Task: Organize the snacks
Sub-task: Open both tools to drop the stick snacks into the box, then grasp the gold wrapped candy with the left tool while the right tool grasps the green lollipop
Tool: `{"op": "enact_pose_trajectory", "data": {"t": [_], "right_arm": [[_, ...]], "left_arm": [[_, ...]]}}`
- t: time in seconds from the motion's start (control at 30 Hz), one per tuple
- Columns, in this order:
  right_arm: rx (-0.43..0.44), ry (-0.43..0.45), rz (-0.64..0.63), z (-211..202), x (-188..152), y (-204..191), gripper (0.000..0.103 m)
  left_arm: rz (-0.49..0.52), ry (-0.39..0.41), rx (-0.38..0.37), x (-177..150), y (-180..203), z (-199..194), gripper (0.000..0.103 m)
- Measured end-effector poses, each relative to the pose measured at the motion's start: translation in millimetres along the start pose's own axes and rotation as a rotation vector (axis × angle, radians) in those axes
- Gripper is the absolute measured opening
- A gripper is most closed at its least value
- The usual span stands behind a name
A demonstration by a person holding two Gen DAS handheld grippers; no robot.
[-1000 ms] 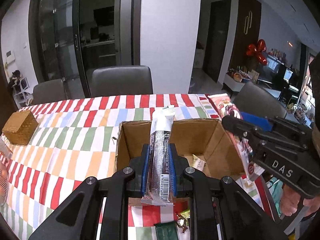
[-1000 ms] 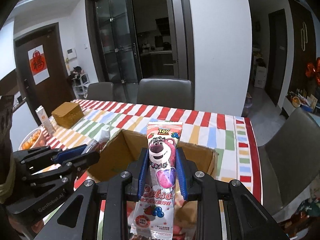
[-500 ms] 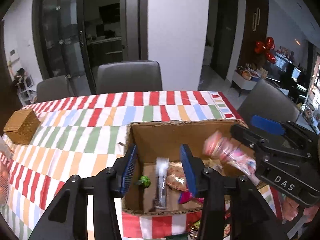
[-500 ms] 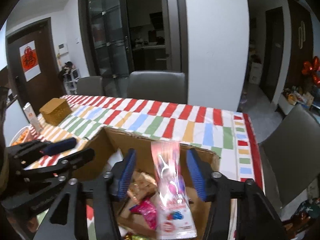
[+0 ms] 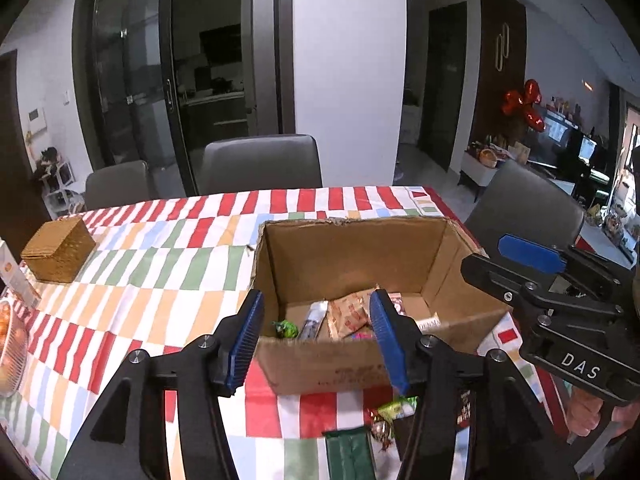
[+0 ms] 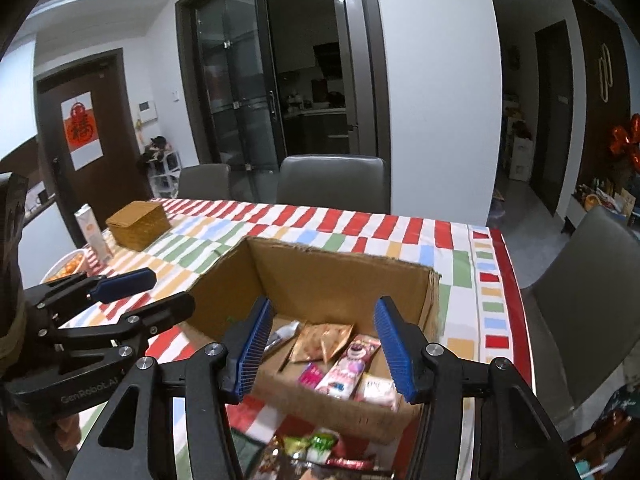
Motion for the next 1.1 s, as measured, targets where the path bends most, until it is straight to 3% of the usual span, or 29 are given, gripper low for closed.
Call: {"op": "enact_pose_trajectory", "data": {"t": [0.37, 0.6, 0.87, 1.1], "right_arm": [[-0.01, -0.022, -0.039, -18.1, -42.0, -8.0, 0.054], [-0.014, -0.062, -0.057, -15.5, -65.5, -6.5, 0.054], [-0.001, -0.121, -0.08, 0.0, -89.7, -7.3, 0.054], [0.012, -0.187, -0.085, 24.4, -102.4, -3.0, 0.054]], "left_arm": [[-0.023, -0.019, 0.005, -48.9, 9.0, -19.4, 0.059], [-0.03, -0.073, 0.011, -77.5, 14.4, -11.2, 0.06], [-0.024, -0.122, -0.033, -106.2, 21.3, 10.1, 0.06], [0.022, -0.158, -0.088, -116.6, 31.6, 32.9, 0.046]]}}
Point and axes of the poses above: each gripper's, at about its wrist camera, not at the fingertips, and z roughly the way its jaws point, y to its right, x to its top, the point moved 3 cm from there along z, roughly the way its jaws point, and after that the axes turned 13 degrees about -y, right-handed, at the moved point
